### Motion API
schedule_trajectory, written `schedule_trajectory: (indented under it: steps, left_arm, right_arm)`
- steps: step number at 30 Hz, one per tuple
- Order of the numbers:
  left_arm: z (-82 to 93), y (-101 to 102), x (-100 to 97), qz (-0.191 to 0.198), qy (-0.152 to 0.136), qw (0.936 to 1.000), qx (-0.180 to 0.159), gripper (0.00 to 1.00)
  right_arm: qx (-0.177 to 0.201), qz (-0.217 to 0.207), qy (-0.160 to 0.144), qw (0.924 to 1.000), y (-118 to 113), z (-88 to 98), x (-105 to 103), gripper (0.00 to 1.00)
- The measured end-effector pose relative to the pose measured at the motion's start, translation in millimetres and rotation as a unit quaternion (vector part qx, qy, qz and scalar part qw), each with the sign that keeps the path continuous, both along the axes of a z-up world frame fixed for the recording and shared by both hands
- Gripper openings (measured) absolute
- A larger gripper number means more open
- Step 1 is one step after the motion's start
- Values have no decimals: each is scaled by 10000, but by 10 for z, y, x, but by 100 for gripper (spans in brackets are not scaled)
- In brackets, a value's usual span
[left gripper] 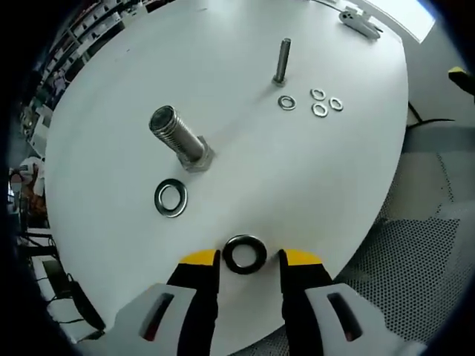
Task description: Place the washer onto the threaded stud by aligning its center hole with the stud, sliding it down to the base, and recovering from edge contact or off-axis alignment until the washer reaches the visible bottom stop.
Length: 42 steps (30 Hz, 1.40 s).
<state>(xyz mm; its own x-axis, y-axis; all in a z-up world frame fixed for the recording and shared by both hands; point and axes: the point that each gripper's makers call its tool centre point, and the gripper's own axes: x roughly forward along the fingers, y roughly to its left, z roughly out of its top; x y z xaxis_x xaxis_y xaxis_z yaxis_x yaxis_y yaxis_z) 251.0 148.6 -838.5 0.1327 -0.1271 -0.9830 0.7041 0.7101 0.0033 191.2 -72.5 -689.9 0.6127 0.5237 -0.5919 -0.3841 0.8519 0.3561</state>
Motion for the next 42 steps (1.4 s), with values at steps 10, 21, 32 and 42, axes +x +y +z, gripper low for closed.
schedule_trajectory:
  steps: [10,21,32,42]
  left_arm:
    - [-7,3,-11,33,286,9992,282,30]
    - [-9,29,-43,80,277,9992,269,27]
    - [-2,52,-32,175,62,9998,27,20]
    - [15,38,-29,131,22,9999,-52,19]
  right_arm:
    - [14,-34,2,10000,-9,2,1,43]
    - [32,-32,-21,10000,-8,11,13,42]
    - [17,-66,-11,10000,-16,8,12,42]
    - [-15,-63,9,10000,-20,-2,7,42]
